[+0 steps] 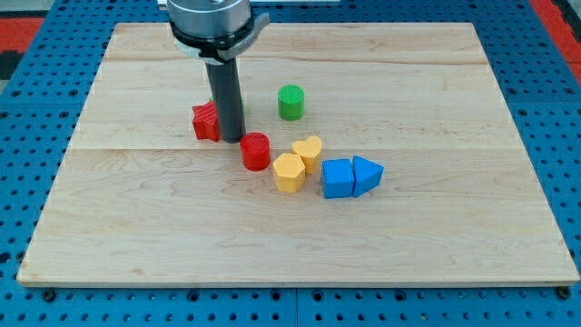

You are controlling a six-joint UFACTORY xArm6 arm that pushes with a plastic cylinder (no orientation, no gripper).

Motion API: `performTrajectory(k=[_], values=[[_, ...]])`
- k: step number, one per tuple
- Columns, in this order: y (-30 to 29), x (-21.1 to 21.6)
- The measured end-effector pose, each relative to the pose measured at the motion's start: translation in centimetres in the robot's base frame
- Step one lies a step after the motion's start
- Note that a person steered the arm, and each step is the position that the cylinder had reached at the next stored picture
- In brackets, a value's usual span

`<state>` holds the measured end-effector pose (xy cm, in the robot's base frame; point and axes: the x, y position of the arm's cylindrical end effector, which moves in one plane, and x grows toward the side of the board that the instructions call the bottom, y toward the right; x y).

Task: Move the red circle slightly to the top

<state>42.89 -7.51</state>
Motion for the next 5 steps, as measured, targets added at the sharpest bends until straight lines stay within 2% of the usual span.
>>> performTrajectory(k=[1,2,3,5], values=[[-2.6,5.3],[1.1,8.0],[4.2,4.2],[6.6,-4.2]])
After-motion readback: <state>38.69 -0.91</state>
